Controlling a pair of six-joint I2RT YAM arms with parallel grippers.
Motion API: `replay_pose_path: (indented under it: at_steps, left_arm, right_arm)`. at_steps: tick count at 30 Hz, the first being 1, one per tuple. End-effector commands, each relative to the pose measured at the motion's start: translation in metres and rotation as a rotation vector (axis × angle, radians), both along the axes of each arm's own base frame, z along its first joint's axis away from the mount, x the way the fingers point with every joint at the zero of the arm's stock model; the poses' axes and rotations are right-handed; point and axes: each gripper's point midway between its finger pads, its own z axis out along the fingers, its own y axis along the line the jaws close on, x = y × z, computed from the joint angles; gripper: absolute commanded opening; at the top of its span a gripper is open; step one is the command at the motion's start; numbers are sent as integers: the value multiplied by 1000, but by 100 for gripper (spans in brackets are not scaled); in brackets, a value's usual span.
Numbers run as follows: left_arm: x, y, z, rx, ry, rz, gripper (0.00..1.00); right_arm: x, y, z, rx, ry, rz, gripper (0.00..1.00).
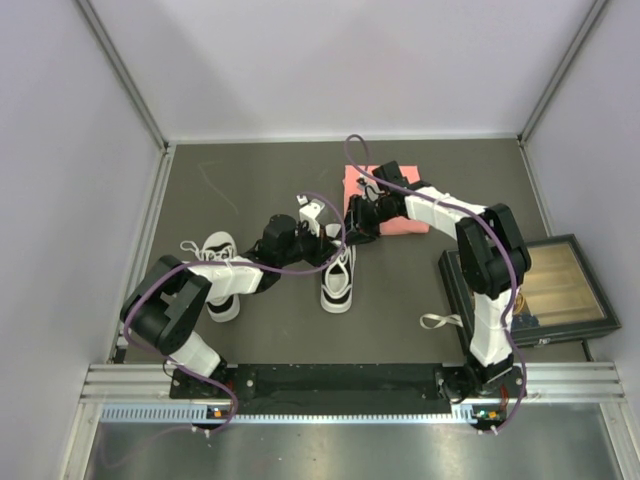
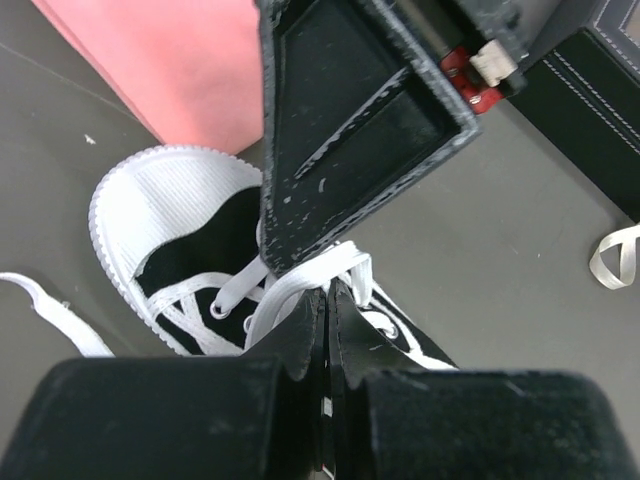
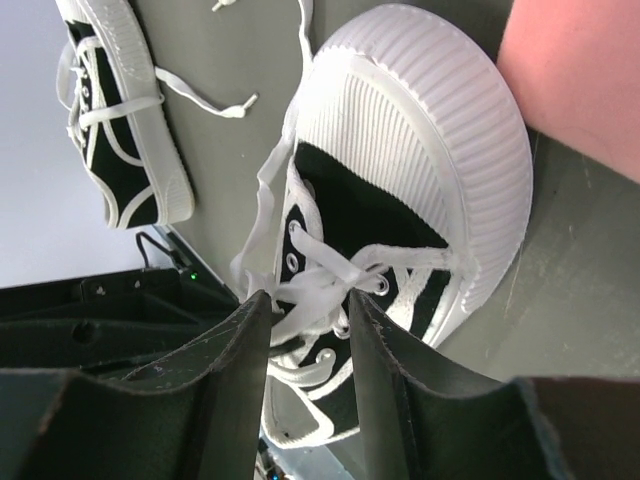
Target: Tie the shoes
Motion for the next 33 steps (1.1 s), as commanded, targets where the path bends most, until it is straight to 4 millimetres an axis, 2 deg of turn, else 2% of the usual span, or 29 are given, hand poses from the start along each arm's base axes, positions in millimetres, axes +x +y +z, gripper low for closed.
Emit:
replay_pose_path:
  at_steps: [1, 5, 8, 9, 11, 12, 16, 20, 21, 22, 30, 33]
  left_arm:
    - [4, -12, 23, -52, -93, -60, 0]
    - [2, -15, 27, -63, -106, -77, 0]
    - [3, -15, 25, -57, -110, -78, 0]
    - [3, -15, 24, -53, -111, -79, 0]
    - [4, -14, 24, -48, -111, -77, 0]
    - [3, -14, 24, -46, -115, -80, 0]
    - [-1, -9, 22, -16, -114, -90, 3]
    - [-9, -2, 23, 15, -116, -101, 18]
    - [-11, -1, 28, 17, -138, -113, 27]
    - [-13, 3, 26, 25, -135, -113, 30]
    - [-32, 22, 36, 67, -138, -118, 50]
    - [-28, 37, 43, 83, -135, -74, 56]
  right_arm:
    - [7, 16, 16, 63, -38, 19, 37]
    - [7, 17, 16, 72, -33, 21, 36]
    - [8, 17, 18, 79, -36, 18, 26]
    - [7, 17, 18, 82, -36, 20, 17]
    - [6, 17, 19, 81, -40, 20, 9]
    - [7, 17, 20, 80, -47, 20, 0]
    - [8, 13, 23, 62, -76, 9, 0]
    - [13, 8, 27, 38, -128, -19, 0]
    - [14, 7, 31, 37, -144, -24, 0]
    - [16, 7, 32, 37, -157, -31, 0]
    - [24, 2, 42, 21, -219, -71, 0]
    - [27, 1, 49, 20, -249, -85, 0]
